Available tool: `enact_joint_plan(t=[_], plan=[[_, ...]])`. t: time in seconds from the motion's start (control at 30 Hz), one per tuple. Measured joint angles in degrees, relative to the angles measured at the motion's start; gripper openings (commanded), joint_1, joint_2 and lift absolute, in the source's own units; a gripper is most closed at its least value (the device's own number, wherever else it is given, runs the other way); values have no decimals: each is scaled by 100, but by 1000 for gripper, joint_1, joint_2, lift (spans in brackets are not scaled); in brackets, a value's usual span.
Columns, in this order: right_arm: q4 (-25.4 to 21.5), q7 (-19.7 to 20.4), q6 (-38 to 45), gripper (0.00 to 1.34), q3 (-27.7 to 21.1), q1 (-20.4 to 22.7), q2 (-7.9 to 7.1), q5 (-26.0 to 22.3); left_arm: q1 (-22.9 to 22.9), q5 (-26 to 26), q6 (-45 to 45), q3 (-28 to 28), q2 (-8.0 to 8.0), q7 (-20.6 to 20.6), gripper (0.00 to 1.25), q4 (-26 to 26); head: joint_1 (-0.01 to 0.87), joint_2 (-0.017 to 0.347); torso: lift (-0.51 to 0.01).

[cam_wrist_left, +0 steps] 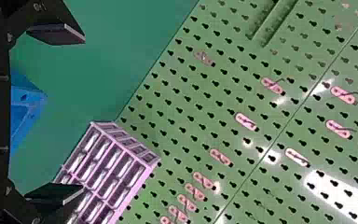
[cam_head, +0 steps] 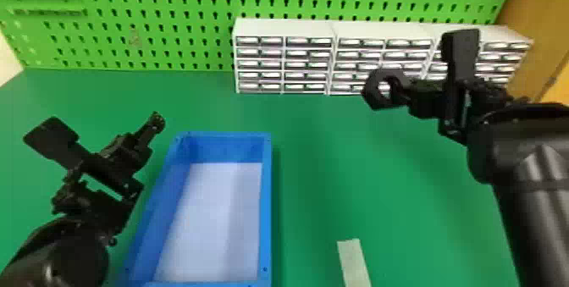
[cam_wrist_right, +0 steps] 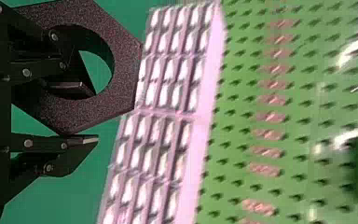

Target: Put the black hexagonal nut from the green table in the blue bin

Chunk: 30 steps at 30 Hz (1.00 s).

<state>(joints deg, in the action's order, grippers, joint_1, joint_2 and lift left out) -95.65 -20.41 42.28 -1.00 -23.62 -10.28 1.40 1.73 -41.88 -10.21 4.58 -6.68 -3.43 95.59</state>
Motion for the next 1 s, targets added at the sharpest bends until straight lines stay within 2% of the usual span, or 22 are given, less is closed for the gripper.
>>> enact_joint_plan(t=[0.2, 0.3, 0.43, 0.7, 1.0], plan=[[-30, 172, -538, 333, 302, 20, 21, -722, -5, 2, -2, 4, 0, 0, 1094, 3, 692, 9, -97], [-32, 252, -665, 333, 654, -25, -7, -1097, -6, 4, -3, 4, 0, 0, 1094, 3, 692, 9, -97], [-31, 354, -746, 333, 1197, -114, -76, -1500, 2, 7, -2, 7, 0, 0, 1094, 3, 692, 9, -97], [71, 466, -798, 333, 2412, -386, -303, -2201, 20, 22, -2, 8, 0, 0, 1092, 3, 692, 9, -97], [231, 525, -844, 333, 3268, -583, -412, -2752, 23, 38, -7, 25, 0, 0, 1092, 3, 692, 9, -97]])
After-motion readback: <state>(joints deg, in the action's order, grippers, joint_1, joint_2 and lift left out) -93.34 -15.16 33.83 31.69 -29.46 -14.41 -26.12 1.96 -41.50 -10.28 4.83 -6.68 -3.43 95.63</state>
